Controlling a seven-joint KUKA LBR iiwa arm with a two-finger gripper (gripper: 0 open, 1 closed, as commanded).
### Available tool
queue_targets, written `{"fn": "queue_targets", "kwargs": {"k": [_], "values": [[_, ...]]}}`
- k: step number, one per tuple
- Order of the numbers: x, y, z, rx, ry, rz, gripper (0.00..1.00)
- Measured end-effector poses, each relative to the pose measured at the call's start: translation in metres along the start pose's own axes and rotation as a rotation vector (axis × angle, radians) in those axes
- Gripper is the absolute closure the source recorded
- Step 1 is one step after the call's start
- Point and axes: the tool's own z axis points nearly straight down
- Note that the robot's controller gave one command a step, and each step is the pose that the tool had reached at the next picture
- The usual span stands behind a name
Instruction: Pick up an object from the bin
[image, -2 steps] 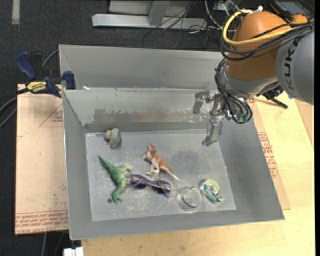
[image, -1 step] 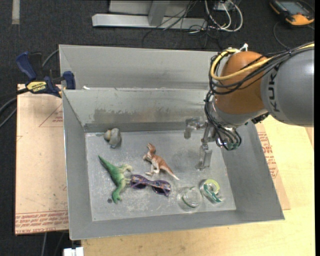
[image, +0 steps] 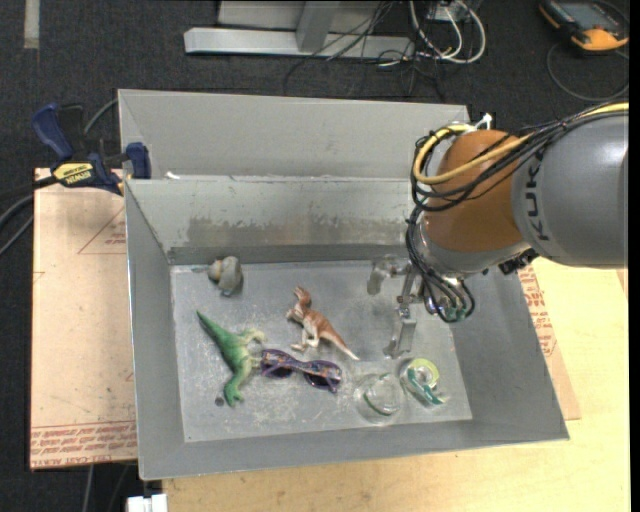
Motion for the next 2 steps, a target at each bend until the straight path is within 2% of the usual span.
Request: {"fn": "queue_targets", "kwargs": {"k": [1,2], "values": [[0.013,0.008,0.043,0.000,-0.002,-0.034,0.00],[0.047,0.060,0.052,-0.002,0.002,0.032,0.00]]}}
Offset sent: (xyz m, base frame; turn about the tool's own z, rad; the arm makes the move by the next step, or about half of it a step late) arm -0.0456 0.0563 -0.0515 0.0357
